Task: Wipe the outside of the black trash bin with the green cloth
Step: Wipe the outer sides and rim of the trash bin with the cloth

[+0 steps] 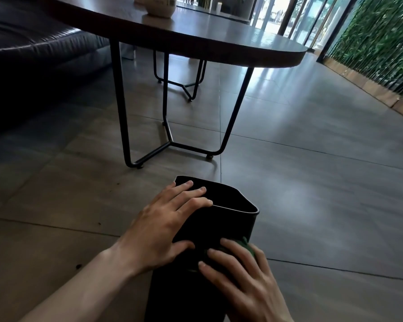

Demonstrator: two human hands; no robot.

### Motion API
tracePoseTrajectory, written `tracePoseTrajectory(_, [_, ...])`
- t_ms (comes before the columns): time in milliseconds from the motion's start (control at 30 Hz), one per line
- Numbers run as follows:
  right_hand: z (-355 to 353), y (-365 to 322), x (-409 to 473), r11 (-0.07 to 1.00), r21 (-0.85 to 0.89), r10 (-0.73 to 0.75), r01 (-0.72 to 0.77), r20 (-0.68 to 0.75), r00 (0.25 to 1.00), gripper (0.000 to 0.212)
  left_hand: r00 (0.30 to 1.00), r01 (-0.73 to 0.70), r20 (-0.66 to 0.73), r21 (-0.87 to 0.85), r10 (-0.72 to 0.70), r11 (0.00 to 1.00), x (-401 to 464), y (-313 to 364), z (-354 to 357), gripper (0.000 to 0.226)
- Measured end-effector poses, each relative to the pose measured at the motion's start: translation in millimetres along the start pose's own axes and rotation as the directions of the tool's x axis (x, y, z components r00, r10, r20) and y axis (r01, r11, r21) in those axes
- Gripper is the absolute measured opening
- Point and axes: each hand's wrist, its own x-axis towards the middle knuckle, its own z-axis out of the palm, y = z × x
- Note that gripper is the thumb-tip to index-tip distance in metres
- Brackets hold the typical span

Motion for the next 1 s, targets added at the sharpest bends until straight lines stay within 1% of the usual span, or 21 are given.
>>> tracePoseTrajectory(67, [2,-2,1,0.998,-0.025,-0.058,0.057,-0.011,0.998,0.034,1.000,-0.013,0.003,-0.016,0.013,1.000,-1,1,-1,0.080])
tracePoseTrajectory(200, [10,-3,12,0.993,-0.082,-0.093,0.089,-0.047,0.994,0.034,1.000,-0.028,-0.006,-0.042,0.028,0.999,-2,-1,-1,0.072])
tracePoseTrajectory(267, [15,-9,10,0.976,-0.148,-0.163,0.161,-0.001,0.987,0.033,1.000,-0.013,0.002,-0.062,0.013,0.998,-2,-3,-3,0.076])
tracePoseTrajectory(333, [18,-18,1,0.953,-0.181,-0.228,0.241,0.088,0.970,0.028,1.000,-0.006,0.013,-0.078,0.007,0.997,-2,-5,-4,0.081])
tracePoseTrajectory(400, [15,-25,-5,0.957,-0.156,-0.224,0.247,0.151,0.963,0.026,1.000,-0.014,0.016,-0.088,0.016,0.996,-2,-5,-4,0.082])
tracePoseTrajectory(433, [10,-25,-4,0.968,-0.127,-0.200,0.218,0.141,0.970,0.025,1.000,-0.021,0.017,-0.091,0.022,0.996,-2,-6,-4,0.082])
tracePoseTrajectory(500, [-3,-19,3,0.993,-0.011,-0.119,0.120,0.040,0.992,0.023,0.999,-0.029,0.023,-0.095,0.032,0.995,-3,-8,-5,0.081])
tracePoseTrajectory(533, [-12,-13,8,0.996,0.076,-0.055,0.056,-0.017,0.998,0.022,0.999,-0.029,0.027,-0.096,0.032,0.995,-4,-9,-5,0.081])
tracePoseTrajectory(600, [-36,9,18,0.970,0.224,0.118,-0.093,-0.101,0.988,0.029,0.999,-0.030,0.027,-0.103,0.033,0.994,-5,-12,-6,0.080])
tracePoseTrajectory(667, [-62,39,29,0.921,0.286,0.310,-0.265,-0.124,0.943,0.031,0.999,-0.028,0.028,-0.119,0.032,0.993,-7,-14,-7,0.081])
tracePoseTrajectory(767, [-83,90,47,0.824,0.210,0.555,-0.527,-0.108,0.825,0.031,0.999,-0.017,0.041,-0.161,0.024,0.987,-8,-19,-13,0.086])
tracePoseTrajectory(833, [-78,123,56,0.742,0.143,0.665,-0.655,-0.039,0.746,0.029,0.999,0.011,0.053,-0.199,-0.001,0.980,-10,-23,-19,0.087])
tracePoseTrajectory(867, [-71,137,59,0.716,0.109,0.690,-0.690,0.046,0.723,0.031,0.998,0.032,0.058,-0.219,-0.020,0.975,-11,-26,-22,0.086])
tracePoseTrajectory(900, [-63,147,61,0.714,0.067,0.682,-0.697,0.160,0.714,0.039,0.997,0.052,0.062,-0.232,-0.038,0.971,-12,-28,-24,0.085])
tracePoseTrajectory(933, [-56,153,63,0.745,0.023,0.635,-0.667,0.282,0.719,0.050,0.996,0.065,0.067,-0.238,-0.051,0.969,-13,-31,-27,0.083])
tracePoseTrajectory(1000, [-40,154,69,0.854,-0.049,0.473,-0.517,0.485,0.736,0.070,0.995,0.073,0.080,-0.238,-0.055,0.968,-16,-36,-30,0.080])
